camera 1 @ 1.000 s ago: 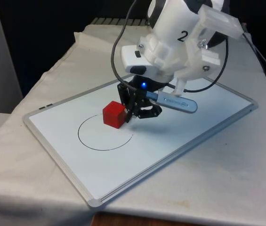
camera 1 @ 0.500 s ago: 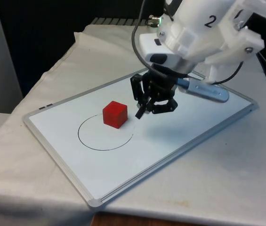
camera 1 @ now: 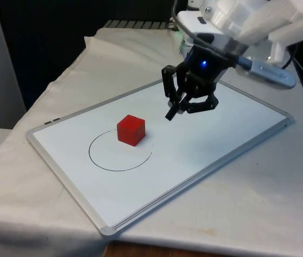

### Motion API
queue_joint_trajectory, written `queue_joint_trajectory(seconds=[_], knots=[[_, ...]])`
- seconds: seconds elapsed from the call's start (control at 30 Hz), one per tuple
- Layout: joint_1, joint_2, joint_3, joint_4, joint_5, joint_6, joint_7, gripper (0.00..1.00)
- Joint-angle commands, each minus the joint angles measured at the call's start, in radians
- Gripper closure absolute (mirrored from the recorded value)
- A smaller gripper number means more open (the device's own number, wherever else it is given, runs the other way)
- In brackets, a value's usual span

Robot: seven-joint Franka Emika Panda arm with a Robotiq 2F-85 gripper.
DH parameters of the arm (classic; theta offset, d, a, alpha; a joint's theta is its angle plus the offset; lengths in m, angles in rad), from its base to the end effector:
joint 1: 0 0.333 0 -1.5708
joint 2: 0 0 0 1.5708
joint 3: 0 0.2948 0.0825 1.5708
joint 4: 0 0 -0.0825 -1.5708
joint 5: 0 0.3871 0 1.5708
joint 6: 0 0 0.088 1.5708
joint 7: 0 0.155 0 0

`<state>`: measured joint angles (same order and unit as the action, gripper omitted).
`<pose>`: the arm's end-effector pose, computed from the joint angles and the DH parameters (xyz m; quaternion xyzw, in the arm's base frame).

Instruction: Push the cube into the marked area.

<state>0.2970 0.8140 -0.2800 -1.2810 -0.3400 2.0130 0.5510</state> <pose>0.7300 0.0165 0.2203 0.9571 -0.1430 0.0437 0.2484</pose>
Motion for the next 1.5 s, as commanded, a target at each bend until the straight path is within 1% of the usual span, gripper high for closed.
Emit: queue_joint_trajectory(seconds=[0.0, 0.1, 0.13, 0.17, 0.3, 0.37, 0.4, 0.43, 0.67, 0.7, 0.73, 0.8, 0.97, 1.0, 1.07, 1.2, 1.23, 1.27, 1.3, 1.47], knots=[[0.008, -0.016, 0.000, -0.001, -0.007, -0.013, 0.001, 1.00], [0.012, -0.036, 0.009, 0.001, -0.026, -0.030, 0.000, 1.00], [0.007, -0.028, 0.011, 0.003, -0.023, -0.026, 0.000, 1.00], [0.012, -0.041, 0.011, 0.001, -0.030, -0.034, 0.000, 1.00], [0.015, -0.066, 0.021, 0.002, -0.051, -0.052, -0.001, 1.00], [0.015, -0.070, 0.023, 0.003, -0.055, -0.056, 0.000, 1.00], [0.011, -0.063, 0.024, 0.005, -0.054, -0.052, 0.000, 1.00], [0.015, -0.078, 0.026, 0.003, -0.065, -0.063, 0.000, 1.00], [0.017, -0.108, 0.037, 0.010, -0.103, -0.093, 0.001, 1.00], [0.013, -0.104, 0.039, 0.011, -0.101, -0.089, 0.000, 1.00], [0.017, -0.112, 0.037, 0.010, -0.107, -0.097, 0.001, 1.00], [0.018, -0.120, 0.039, 0.011, -0.115, -0.102, 0.001, 1.00], [0.017, -0.142, 0.044, 0.011, -0.139, -0.116, 0.003, 1.00], [0.014, -0.137, 0.046, 0.013, -0.138, -0.113, 0.001, 1.00], [0.018, -0.148, 0.044, 0.010, -0.146, -0.117, 0.005, 1.00], [0.017, -0.167, 0.048, 0.006, -0.160, -0.120, 0.011, 1.00], [0.017, -0.172, 0.049, 0.004, -0.160, -0.119, 0.012, 1.00], [0.014, -0.160, 0.050, 0.013, -0.158, -0.124, 0.008, 1.00], [0.016, -0.175, 0.050, 0.003, -0.160, -0.117, 0.013, 1.00], [0.010, -0.178, 0.057, 0.002, -0.154, -0.109, 0.008, 1.00]])
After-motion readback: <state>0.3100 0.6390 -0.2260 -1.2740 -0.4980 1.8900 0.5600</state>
